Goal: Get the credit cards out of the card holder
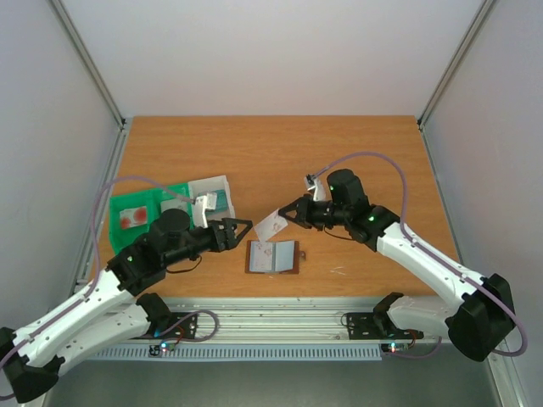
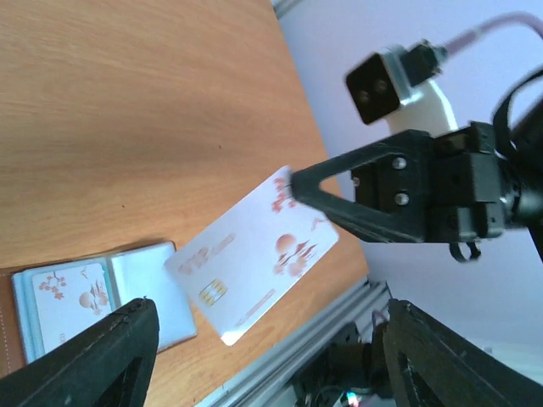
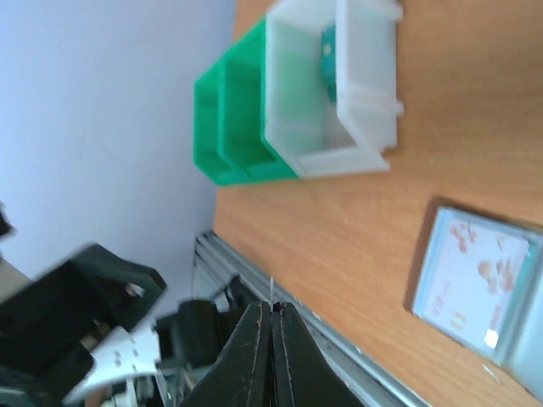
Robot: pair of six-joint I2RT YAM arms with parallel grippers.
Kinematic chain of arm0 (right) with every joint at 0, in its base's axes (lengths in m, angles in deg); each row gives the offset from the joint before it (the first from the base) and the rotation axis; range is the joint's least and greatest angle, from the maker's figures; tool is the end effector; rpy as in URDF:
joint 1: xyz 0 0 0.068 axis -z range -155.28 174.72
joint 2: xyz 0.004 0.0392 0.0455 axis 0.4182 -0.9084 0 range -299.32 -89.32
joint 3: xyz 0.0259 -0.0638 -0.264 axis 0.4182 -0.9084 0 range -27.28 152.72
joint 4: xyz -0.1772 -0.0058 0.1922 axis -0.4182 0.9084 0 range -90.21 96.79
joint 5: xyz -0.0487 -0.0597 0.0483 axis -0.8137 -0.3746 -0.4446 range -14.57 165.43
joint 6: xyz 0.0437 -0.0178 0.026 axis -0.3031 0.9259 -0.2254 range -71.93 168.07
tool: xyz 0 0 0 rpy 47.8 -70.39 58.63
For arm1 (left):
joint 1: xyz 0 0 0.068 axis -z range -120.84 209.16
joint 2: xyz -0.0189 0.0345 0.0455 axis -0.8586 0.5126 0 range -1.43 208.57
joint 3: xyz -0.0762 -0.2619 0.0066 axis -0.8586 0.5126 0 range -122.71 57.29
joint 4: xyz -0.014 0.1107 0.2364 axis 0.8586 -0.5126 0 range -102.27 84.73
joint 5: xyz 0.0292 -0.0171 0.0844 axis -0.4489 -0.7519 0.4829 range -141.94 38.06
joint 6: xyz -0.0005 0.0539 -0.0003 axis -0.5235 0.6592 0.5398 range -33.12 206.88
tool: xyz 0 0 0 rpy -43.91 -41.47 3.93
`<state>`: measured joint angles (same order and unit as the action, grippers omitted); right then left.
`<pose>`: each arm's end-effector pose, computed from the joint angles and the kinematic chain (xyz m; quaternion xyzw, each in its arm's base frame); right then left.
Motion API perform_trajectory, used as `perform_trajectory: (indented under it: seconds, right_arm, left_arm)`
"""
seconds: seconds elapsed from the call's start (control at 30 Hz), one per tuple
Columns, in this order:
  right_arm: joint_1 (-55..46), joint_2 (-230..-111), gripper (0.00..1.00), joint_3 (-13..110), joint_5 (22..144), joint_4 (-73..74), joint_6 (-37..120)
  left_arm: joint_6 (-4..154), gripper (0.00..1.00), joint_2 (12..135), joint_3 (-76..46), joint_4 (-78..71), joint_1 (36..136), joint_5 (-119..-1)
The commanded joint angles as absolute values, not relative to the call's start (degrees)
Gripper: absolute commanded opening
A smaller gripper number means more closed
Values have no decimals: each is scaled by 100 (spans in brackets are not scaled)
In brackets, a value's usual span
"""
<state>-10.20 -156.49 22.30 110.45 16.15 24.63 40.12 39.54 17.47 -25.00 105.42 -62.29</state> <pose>0.1973 0.1628 0.2825 -0.2249 0.8234 0.4504 0.2618 0.1120 -0.1263 0.3028 0.0475 0.8204 -0.4610 0.3349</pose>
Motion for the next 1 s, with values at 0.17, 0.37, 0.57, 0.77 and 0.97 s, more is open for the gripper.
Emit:
perform_trajectory:
  seconds: [0.17,0.37,0.57,0.77,0.97]
  right_arm:
    - [-1027,-15046,1,2094,9943,-282,690]
    - [-1187,-15069,1,2010,9867,-987,287]
    - [-1367,-15124,1,2009,9677,-1053,264]
    - [-1411,-15329,1,1974,9830,-1366,103]
    - [-1406,-15379,2,1861,9947,-1462,85]
  left_arm:
    - [2185,71,3289,2523,-1116,10551,-5373]
    - [1883,66,3500,2773,-24,10548,-5485]
    - [1887,66,3781,2574,483,10548,-5847]
    - [1952,39,3849,2654,671,10550,-5760]
    - [2098,7,3752,2632,332,10537,-5570]
